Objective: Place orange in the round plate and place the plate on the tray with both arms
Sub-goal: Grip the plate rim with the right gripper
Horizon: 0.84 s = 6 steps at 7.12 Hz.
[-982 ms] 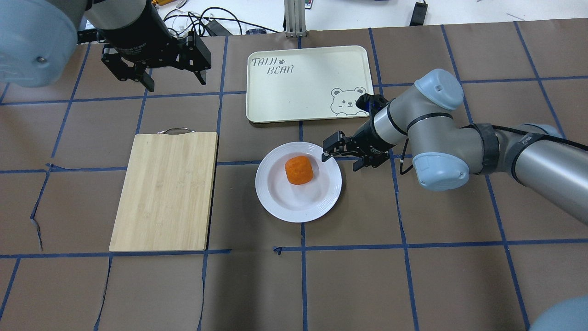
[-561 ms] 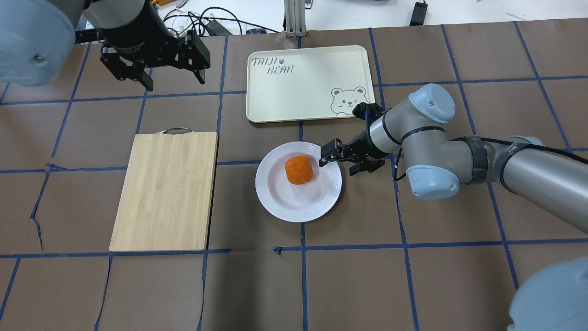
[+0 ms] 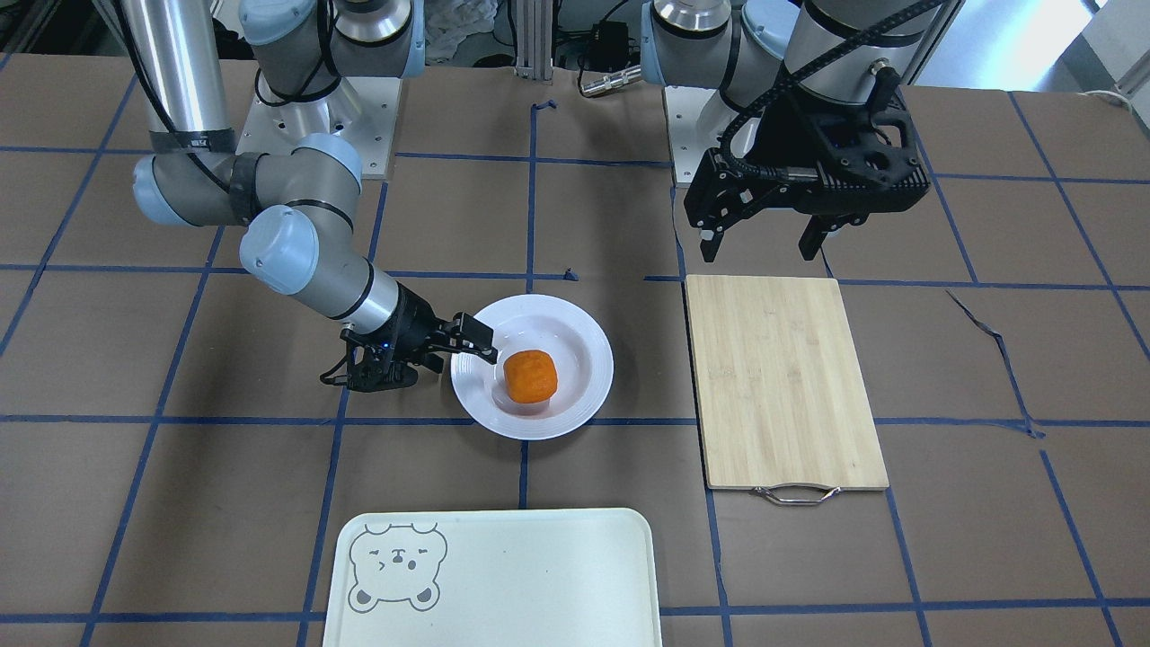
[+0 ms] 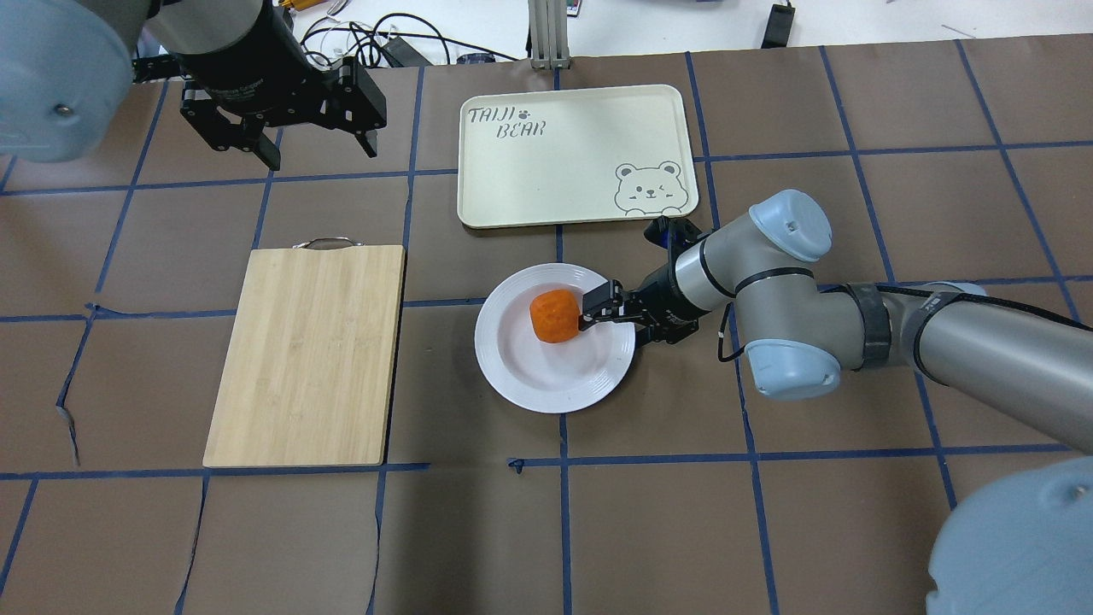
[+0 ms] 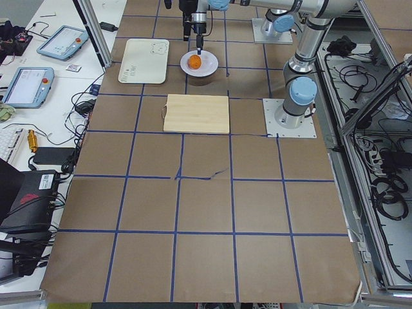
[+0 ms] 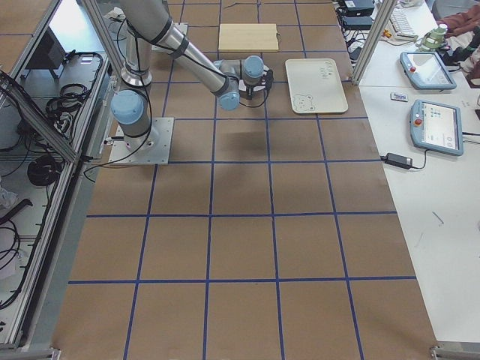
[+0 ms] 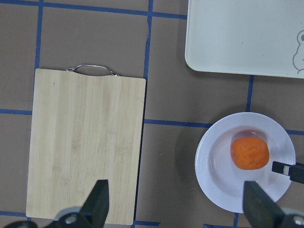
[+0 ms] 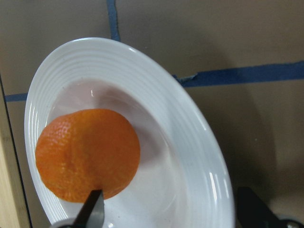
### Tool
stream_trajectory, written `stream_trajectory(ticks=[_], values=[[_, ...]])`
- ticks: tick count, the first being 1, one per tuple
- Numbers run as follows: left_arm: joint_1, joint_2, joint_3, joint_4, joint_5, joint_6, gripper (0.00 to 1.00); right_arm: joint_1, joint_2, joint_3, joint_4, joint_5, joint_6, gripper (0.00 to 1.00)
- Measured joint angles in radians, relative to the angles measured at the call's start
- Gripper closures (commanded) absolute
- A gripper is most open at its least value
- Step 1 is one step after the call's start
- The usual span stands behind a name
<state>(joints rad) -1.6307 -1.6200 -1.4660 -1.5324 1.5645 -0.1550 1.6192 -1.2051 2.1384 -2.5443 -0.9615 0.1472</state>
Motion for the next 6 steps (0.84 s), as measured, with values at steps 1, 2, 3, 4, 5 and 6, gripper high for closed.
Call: stream_trajectory(ticks=[1,2,3,4,5,6], values=[[0.000,0.000,0.000,0.001,0.000,0.000,0.00,0.004,0.012,0.016,-0.040,0.009,-0.001,0.02],[0.000,0.000,0.000,0.002,0.001,0.000,0.00,0.005,0.026,0.027,-0.069,0.011,-0.002,0.07],[0.000,0.000,0.000,0.002,0.001,0.000,0.00,0.005,0.036,0.031,-0.083,0.011,-0.003,0.36],[0.000,0.000,0.001,0.003,0.001,0.000,0.00,0.005,0.040,0.033,-0.094,0.012,-0.003,0.70],[0.001,0.000,0.001,0.003,0.000,0.000,0.00,0.006,0.040,0.032,-0.110,0.007,-0.003,0.88],[0.003,0.000,0.000,0.003,0.000,0.000,0.00,0.006,0.039,0.031,-0.126,-0.004,-0.006,1.00]])
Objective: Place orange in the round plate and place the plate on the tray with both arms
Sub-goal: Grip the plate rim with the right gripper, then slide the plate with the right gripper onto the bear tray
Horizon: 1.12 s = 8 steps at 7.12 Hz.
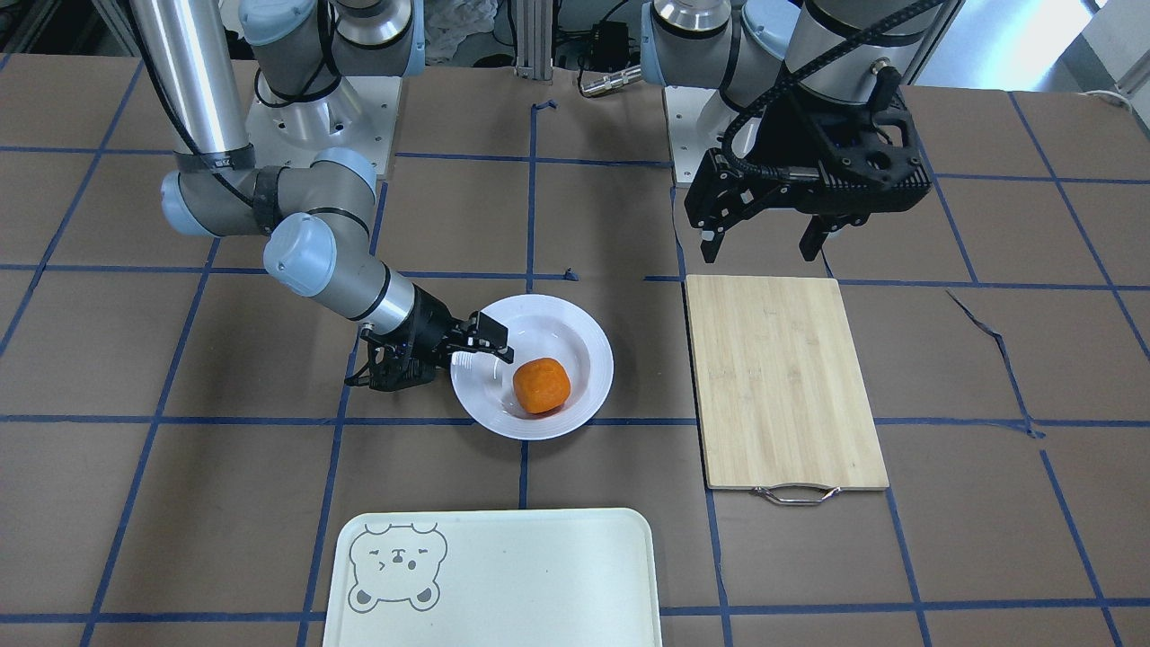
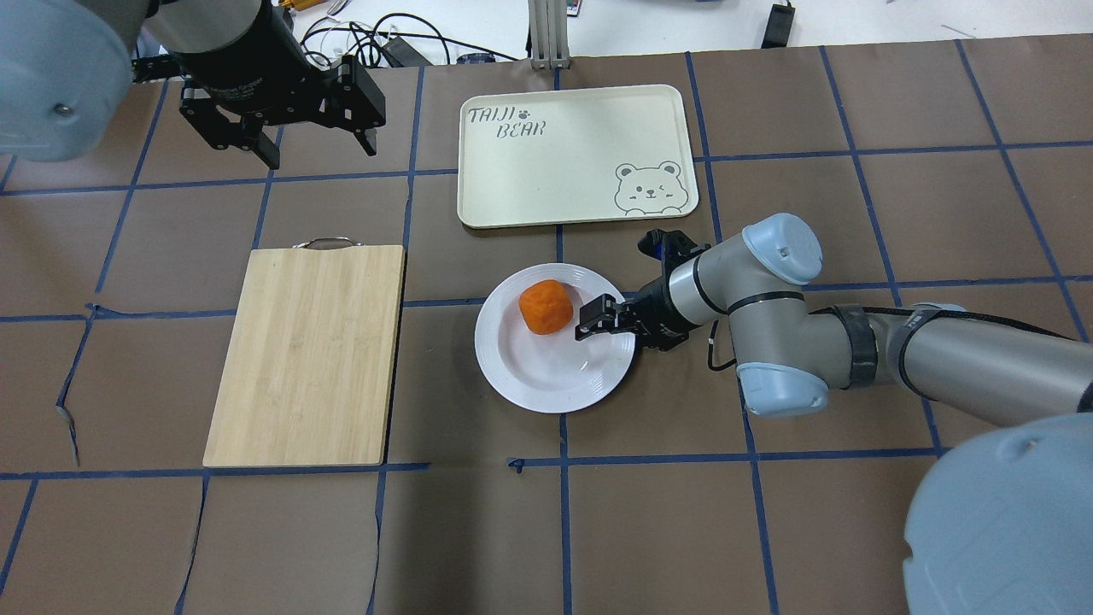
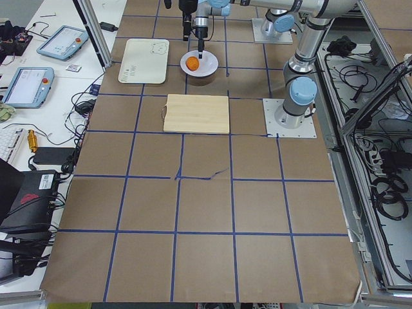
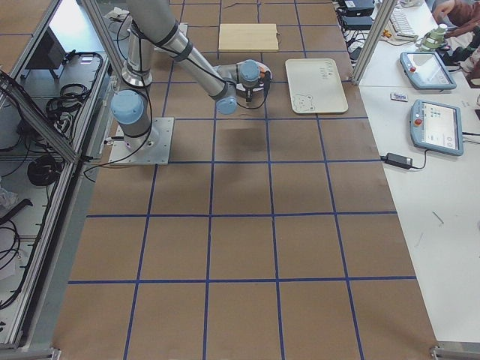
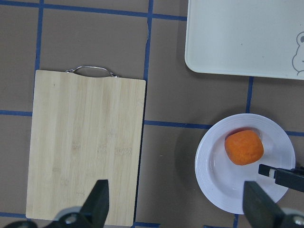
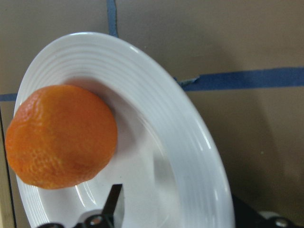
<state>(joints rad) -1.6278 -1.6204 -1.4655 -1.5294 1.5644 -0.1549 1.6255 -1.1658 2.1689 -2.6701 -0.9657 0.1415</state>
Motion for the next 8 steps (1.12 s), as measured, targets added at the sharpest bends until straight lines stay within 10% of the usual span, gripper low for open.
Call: stream_trajectory(ticks=[4,8], values=[[0.014,0.000,0.000,0.000,0.002,0.000,0.00,-0.003,-0.009,-0.033,0.005,-0.014,0.003,1.00],[0.019,0.001,0.000,0.000,0.002,0.000,0.00,-0.029,0.013,-0.280,0.185,-0.017,0.041,1.00]])
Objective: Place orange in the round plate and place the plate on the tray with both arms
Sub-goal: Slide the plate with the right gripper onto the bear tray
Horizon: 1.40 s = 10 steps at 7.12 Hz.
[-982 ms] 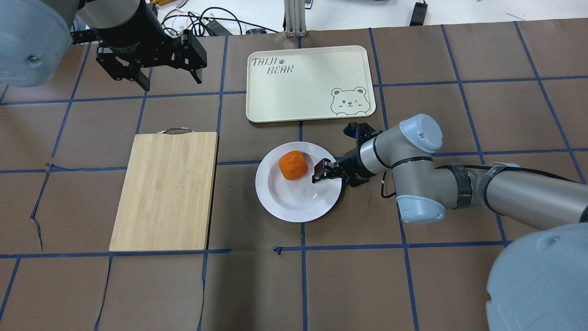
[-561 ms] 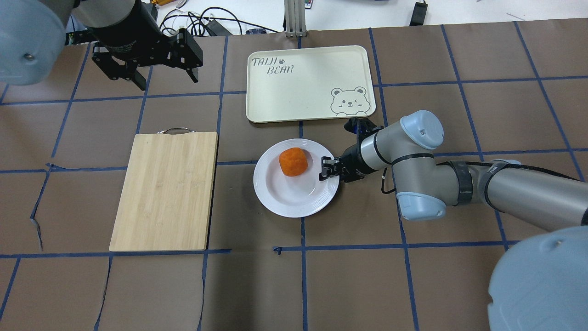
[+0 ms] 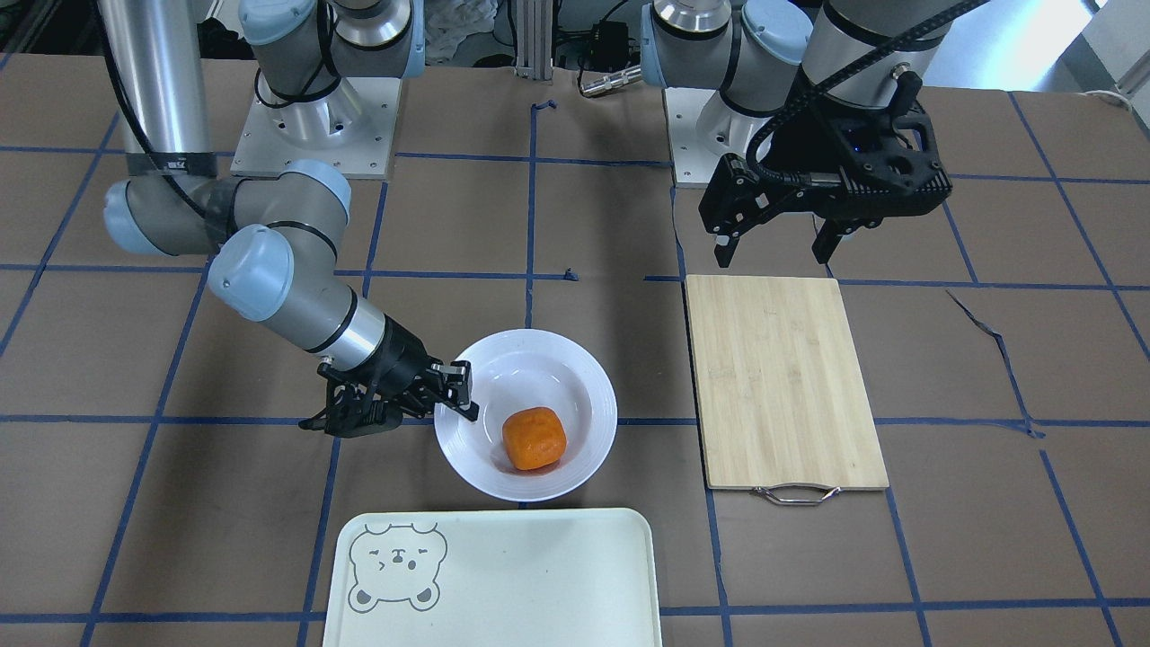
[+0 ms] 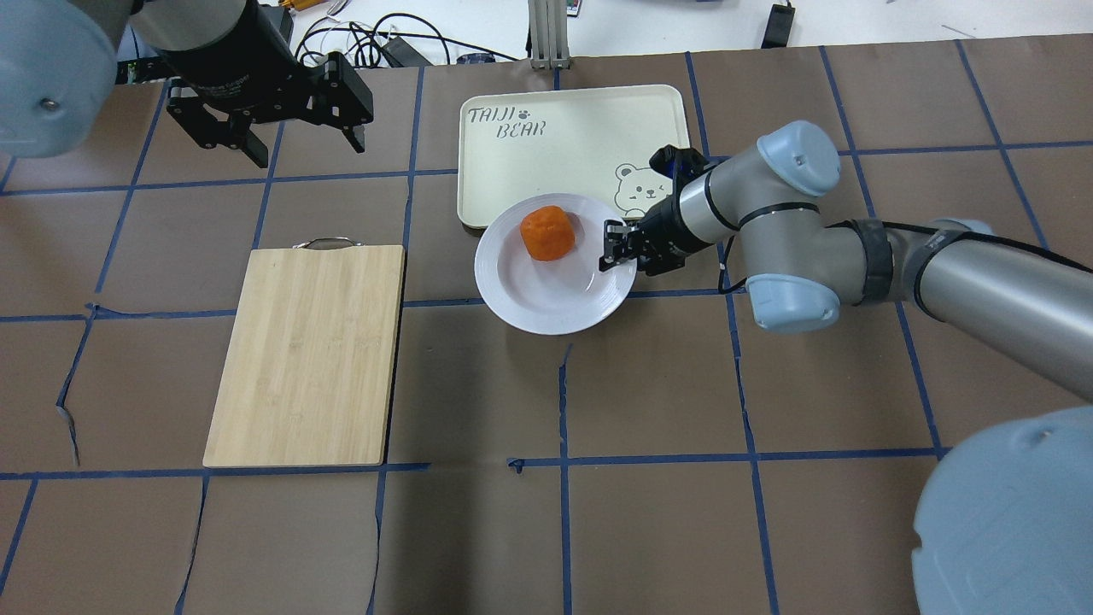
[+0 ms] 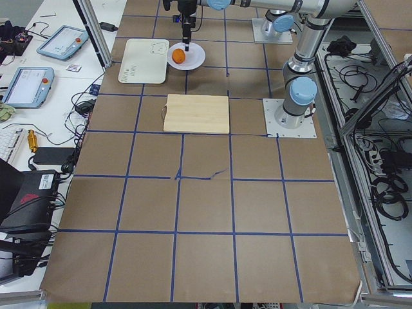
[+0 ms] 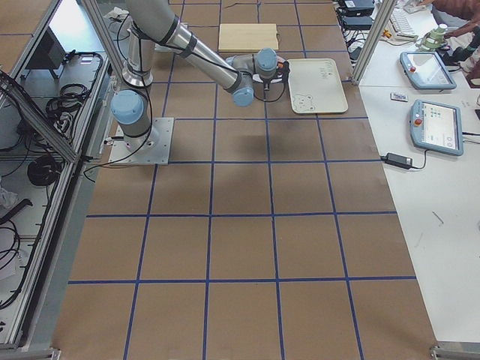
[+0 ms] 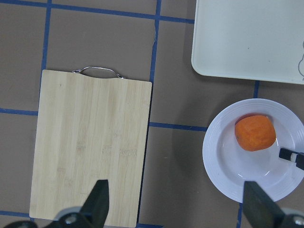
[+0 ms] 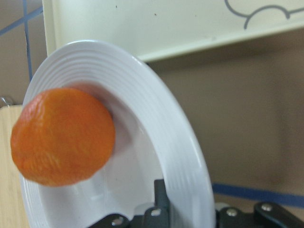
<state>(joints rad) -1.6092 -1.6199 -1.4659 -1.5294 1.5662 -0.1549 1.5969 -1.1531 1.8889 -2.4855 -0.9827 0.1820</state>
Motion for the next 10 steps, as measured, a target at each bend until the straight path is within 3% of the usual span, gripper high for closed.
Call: stream_trajectory(ticks=[3,5,6,7,8,10], values=[[0.000,0.000,-0.001,0.000,0.000,0.000,0.00,-0.006,0.230,-0.366,0.062,-0.063,0.080,1.00],[0.000,0.000,0.000,0.000,0.000,0.000,0.00,-0.006,0.322,-0.442,0.064,-0.071,0.096,1.00],[0.000,0.000,0.000,0.000,0.000,0.000,0.00,-0.007,0.337,-0.445,0.063,-0.070,0.099,0.89],[0.000,0.000,0.000,0.000,0.000,0.000,0.00,-0.008,0.350,-0.450,0.062,-0.068,0.100,0.36],[0.000,0.000,0.000,0.000,0.000,0.000,0.00,-0.008,0.358,-0.457,0.059,-0.074,0.102,0.00],[0.000,0.001,0.000,0.000,0.000,0.000,0.00,-0.012,0.361,-0.472,0.055,-0.113,0.117,0.00]])
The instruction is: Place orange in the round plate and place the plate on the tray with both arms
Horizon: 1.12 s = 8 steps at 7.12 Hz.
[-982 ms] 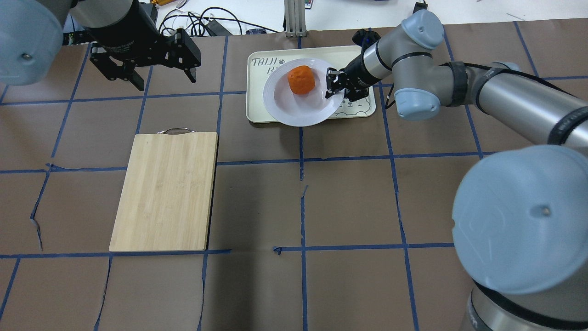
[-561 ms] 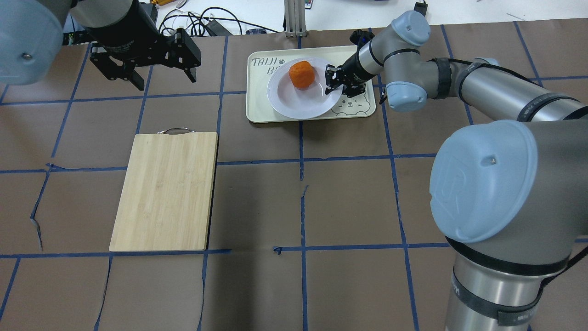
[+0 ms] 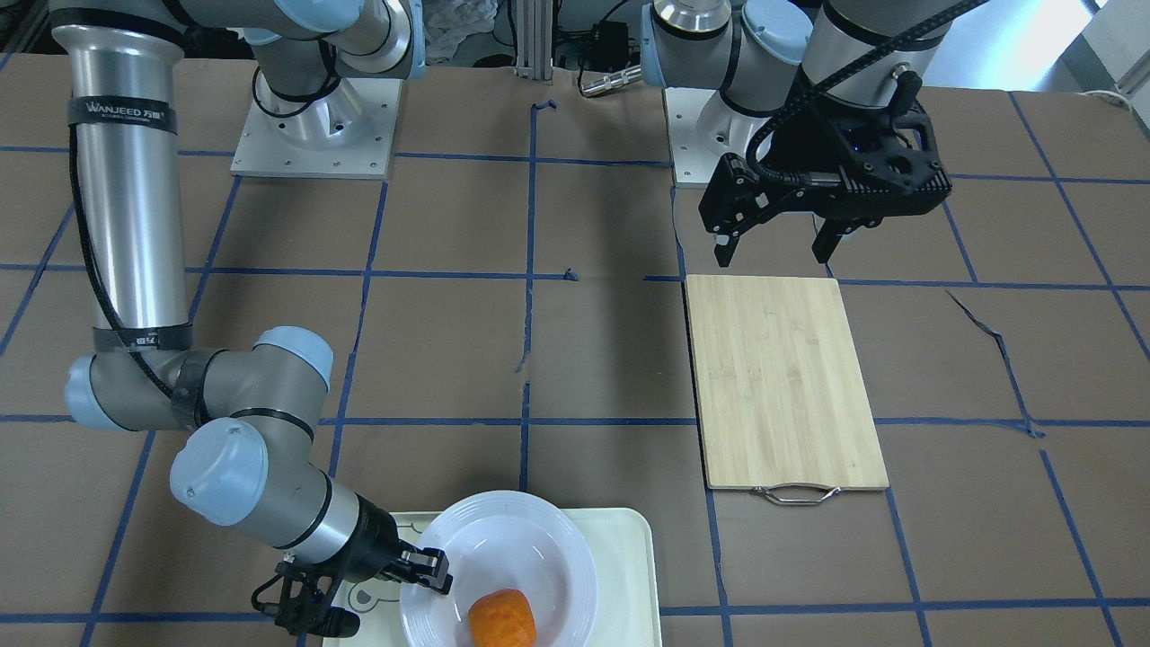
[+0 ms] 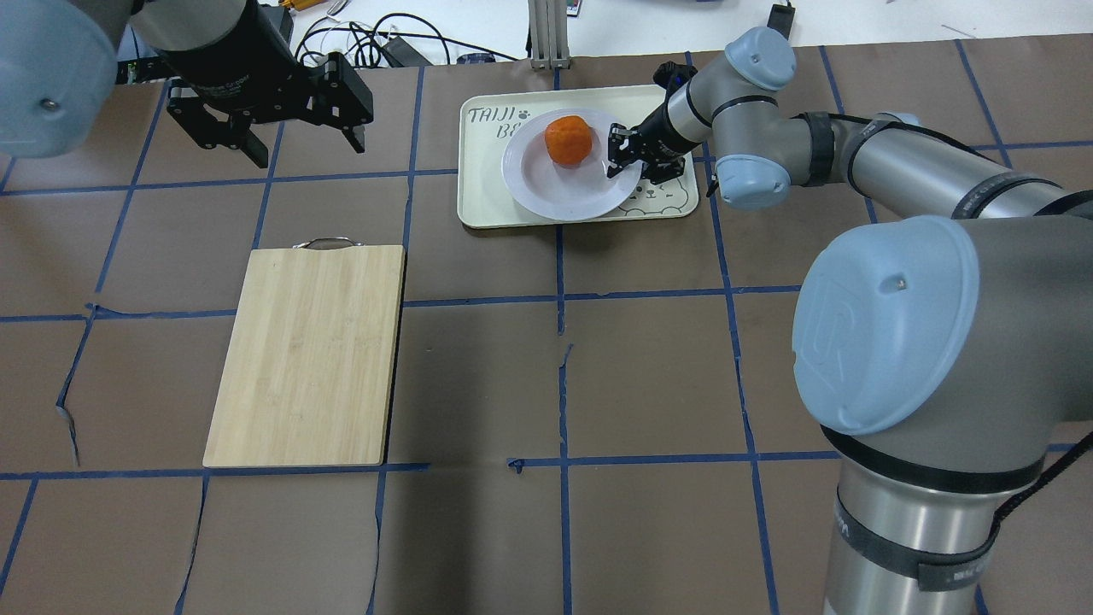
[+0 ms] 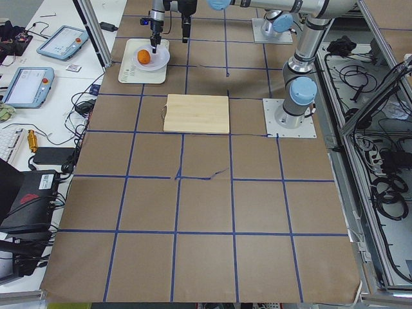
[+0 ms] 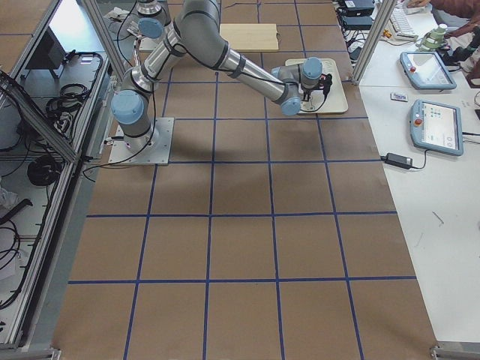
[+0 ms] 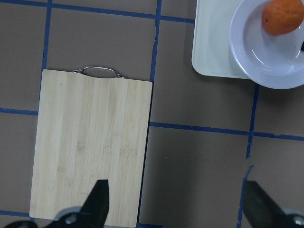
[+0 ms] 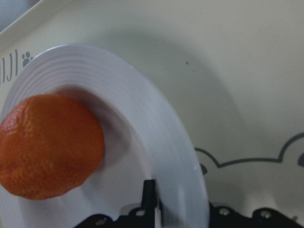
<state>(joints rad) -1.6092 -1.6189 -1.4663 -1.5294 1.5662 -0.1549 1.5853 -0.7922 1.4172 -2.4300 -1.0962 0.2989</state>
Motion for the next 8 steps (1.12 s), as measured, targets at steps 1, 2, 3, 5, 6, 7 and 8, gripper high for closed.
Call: stream_trajectory(ticks=[1,2,3,5,6,7,8], values=[[0.000,0.000,0.000,0.000,0.000,0.000,0.00,-0.002,-0.001,-0.027,0.017,-0.044,-0.018,0.00],[0.000,0.000,0.000,0.000,0.000,0.000,0.00,-0.004,-0.002,-0.087,0.092,-0.123,-0.075,0.00],[0.000,0.001,0.000,0.000,0.000,0.000,0.00,-0.005,-0.004,-0.184,0.236,-0.195,-0.156,0.00],[0.000,0.001,0.000,0.000,0.000,0.000,0.00,-0.005,-0.046,-0.381,0.612,-0.351,-0.303,0.00],[0.000,0.001,0.000,0.000,0.000,0.000,0.00,-0.003,-0.112,-0.407,0.764,-0.427,-0.360,0.00],[0.000,0.001,0.000,0.000,0.000,0.000,0.00,0.000,-0.215,-0.384,0.873,-0.471,-0.397,0.00],[0.000,0.001,0.000,0.000,0.000,0.000,0.00,0.002,-0.328,-0.319,0.916,-0.488,-0.409,0.00]])
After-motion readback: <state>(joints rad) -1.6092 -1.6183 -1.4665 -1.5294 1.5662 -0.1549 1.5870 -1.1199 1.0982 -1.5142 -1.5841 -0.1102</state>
